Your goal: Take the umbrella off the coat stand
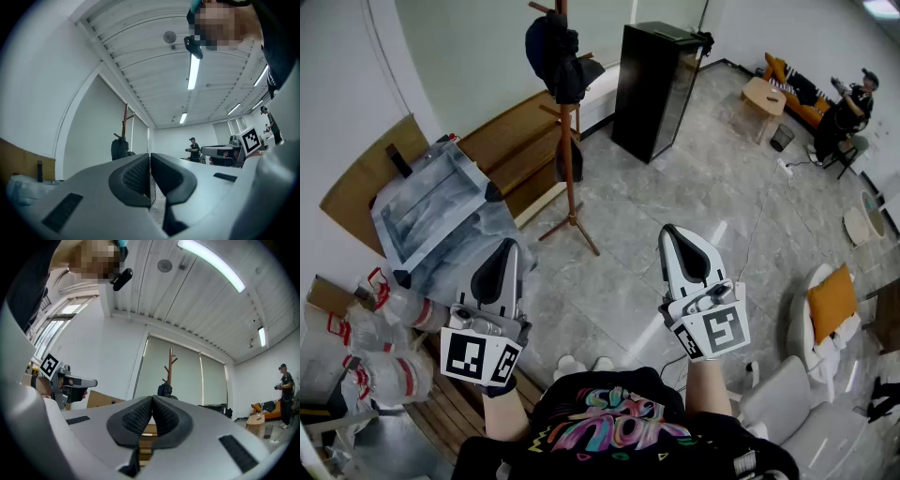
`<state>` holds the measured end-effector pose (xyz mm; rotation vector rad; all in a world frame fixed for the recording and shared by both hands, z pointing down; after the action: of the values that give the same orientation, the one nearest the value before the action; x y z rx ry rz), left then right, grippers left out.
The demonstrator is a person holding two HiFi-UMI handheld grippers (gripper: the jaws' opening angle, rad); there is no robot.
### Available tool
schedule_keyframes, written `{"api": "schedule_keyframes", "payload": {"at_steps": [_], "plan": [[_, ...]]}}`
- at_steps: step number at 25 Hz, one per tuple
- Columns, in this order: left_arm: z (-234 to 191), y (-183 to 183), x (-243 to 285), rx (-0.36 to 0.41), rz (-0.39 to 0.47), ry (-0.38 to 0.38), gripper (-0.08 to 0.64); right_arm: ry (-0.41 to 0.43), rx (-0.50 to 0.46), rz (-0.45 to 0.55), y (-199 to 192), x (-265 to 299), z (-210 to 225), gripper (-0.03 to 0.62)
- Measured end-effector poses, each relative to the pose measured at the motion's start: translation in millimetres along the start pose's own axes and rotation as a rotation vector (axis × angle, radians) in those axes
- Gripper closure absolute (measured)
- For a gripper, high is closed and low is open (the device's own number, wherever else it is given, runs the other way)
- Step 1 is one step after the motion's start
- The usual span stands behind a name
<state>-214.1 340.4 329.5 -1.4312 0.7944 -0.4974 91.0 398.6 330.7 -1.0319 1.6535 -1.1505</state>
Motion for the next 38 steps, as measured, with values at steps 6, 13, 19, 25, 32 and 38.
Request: {"api": "schedule_keyframes", "payload": {"at_steps": [6, 13, 19, 25, 32, 38], "plan": [[32, -6, 1, 0.013, -0.019, -0.008, 0.529, 0.012, 0.047, 0.027, -4, -27, 16, 0.586], [41, -14, 12, 0.002, -0.034, 0.017, 0.529, 0.047, 0.089, 0.012, -20, -24, 29, 0.583], [22, -23, 47, 0.006, -0.034, 0.016, 0.529, 0.065, 0.12, 0.01, -38, 14, 47, 0.583], [-32, -32, 100, -0.007, -0.02, 0.007, 0.529, 0.081, 0.107, 0.023, -50, 86, 58, 0.581], [-114, -31, 178, -0.007, -0.005, -0.024, 0.529, 0.077, 0.076, 0.037, -56, 193, 75, 0.581], [-180, -35, 226, -0.01, -0.001, -0.06, 0.529, 0.051, 0.068, 0.047, -65, 272, 75, 0.58]]}}
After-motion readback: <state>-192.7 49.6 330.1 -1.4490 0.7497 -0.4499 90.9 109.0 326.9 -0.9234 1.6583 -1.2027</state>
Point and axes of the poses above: the fingertips, and each gripper's own axes: x forward along the fingers, z to its right, y out of its top, the point moved 10 cm from there along -x, backward along the fingers, and after that the axes turned 4 degrees about -x, right-handed, at the moved point
